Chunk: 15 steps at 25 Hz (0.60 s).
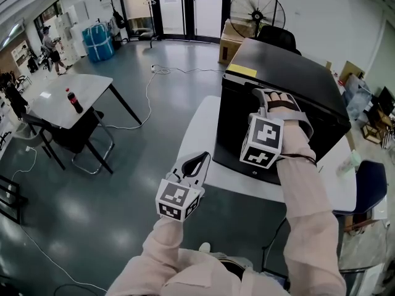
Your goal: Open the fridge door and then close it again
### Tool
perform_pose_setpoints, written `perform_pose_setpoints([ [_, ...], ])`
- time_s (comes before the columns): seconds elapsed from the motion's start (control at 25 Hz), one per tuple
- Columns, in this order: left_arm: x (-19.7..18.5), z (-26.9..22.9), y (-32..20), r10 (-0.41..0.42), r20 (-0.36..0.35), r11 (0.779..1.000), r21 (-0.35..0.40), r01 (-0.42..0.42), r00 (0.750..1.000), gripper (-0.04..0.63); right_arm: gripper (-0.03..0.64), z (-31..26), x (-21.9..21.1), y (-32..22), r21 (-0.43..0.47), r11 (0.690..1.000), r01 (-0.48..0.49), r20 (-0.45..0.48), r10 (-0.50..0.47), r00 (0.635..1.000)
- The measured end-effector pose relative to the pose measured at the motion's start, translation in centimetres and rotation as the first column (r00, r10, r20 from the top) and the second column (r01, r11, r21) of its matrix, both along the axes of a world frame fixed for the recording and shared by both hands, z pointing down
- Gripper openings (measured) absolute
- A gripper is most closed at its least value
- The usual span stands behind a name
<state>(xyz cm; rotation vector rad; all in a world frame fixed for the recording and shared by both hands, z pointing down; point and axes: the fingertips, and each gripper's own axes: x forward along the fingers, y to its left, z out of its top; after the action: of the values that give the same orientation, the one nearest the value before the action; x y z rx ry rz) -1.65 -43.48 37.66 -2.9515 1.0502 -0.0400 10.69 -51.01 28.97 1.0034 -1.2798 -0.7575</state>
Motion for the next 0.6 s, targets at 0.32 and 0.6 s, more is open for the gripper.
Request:
perform_pose_setpoints([
  [0.32, -0.9, 0.6, 2.0, -0.014, 0.003, 1.000, -0.017, 0.014, 1.000, 0.011, 0.249, -2.7, -0.9, 2.7, 0.097, 0.994, 0.058, 0.153, -0.072, 0.986],
  [0.6, -0.9, 0.2, 3.7, -0.028, -0.002, 1.000, -0.014, 0.028, 1.000, 0.011, 0.185, -4.8, -2.0, 7.1, 0.215, 0.974, 0.076, 0.359, -0.151, 0.921],
])
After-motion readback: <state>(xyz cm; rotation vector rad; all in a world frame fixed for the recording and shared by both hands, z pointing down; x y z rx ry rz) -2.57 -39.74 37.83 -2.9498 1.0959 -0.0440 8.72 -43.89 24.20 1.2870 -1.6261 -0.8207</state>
